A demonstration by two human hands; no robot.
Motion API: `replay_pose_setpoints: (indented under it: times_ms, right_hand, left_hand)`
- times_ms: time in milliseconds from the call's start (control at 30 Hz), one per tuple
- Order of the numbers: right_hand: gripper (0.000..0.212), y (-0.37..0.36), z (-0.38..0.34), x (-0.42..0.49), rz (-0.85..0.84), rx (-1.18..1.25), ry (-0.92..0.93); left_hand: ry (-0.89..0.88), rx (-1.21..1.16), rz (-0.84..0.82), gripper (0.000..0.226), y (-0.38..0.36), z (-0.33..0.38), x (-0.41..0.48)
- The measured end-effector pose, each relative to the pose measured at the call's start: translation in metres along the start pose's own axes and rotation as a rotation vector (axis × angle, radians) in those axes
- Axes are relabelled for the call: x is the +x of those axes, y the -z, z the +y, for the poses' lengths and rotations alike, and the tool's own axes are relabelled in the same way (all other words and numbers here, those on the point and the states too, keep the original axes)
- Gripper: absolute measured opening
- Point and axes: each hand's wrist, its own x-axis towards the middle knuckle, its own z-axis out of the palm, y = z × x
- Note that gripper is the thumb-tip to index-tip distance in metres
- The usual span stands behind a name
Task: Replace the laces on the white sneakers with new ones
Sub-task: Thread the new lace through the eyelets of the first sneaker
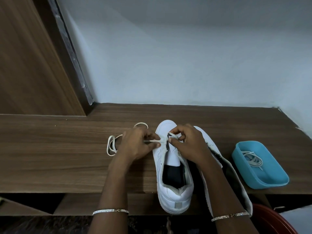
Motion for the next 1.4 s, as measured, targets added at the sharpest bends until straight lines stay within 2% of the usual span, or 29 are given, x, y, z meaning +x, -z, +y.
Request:
replay_pose_setpoints:
  times_ms: [200, 433, 500, 600, 867, 933, 1000, 1033, 1100, 1200, 1267, 1400]
  right_hand:
    - [0.03, 0.005, 0.001, -0.003, -0.04, 0.034, 0.011]
    - [0.035, 0.003, -0.001, -0.003, -0.045, 0.033, -0.011]
    - [0.037, 0.002, -0.001, -0.003, -0.044, 0.035, -0.01]
    - [0.034, 0.002, -0.001, -0.002, -0.046, 0.032, -0.016]
    - [0.025, 0.001, -0.003, -0.002, -0.056, 0.003, -0.026]
    - [0.026, 0.002, -0.003, -0.001, -0.059, 0.008, -0.021]
    - [0.026, 0.002, -0.003, -0.001, -0.061, 0.008, -0.014]
    - [0.026, 0.002, -0.004, -0.002, -0.062, 0.004, -0.011]
    - [0.026, 0.002, -0.004, -0.002, -0.059, -0.005, -0.008]
    - [0.025, 0.003, -0.004, -0.003, -0.054, -0.003, -0.001]
    - [0.024, 0.002, -0.003, -0.003, -0.048, -0.01, 0.003]
    - [0.013, -0.002, -0.009, -0.002, 0.069, 0.027, 0.016]
  left_hand:
    - [-0.029, -0.126, 0.013, 0.006, -0.005, 0.002, 0.001]
    - [0.211, -0.35, 0.087, 0.007, 0.019, -0.008, -0.007]
    - [0.249, -0.316, 0.069, 0.004, 0.02, -0.012, -0.008]
    - [0.292, -0.271, 0.063, 0.013, 0.018, -0.011, -0.006]
    - [0.312, -0.185, 0.051, 0.021, 0.014, -0.014, -0.004]
    - [0.279, -0.099, 0.126, 0.028, 0.009, -0.014, -0.003]
    - [0.187, -0.016, 0.215, 0.018, 0.003, -0.012, -0.001]
    - [0.132, 0.033, 0.214, 0.015, 0.0, -0.01, 0.0]
    - [0.058, 0.124, 0.147, 0.027, -0.006, -0.007, 0.003]
    - [0.099, 0.227, 0.155, 0.018, -0.007, -0.002, 0.002]
    - [0.143, 0.112, 0.19, 0.026, -0.003, -0.005, 0.002]
    - [0.19, -0.559, 0.201, 0.035, 0.018, 0.008, -0.003]
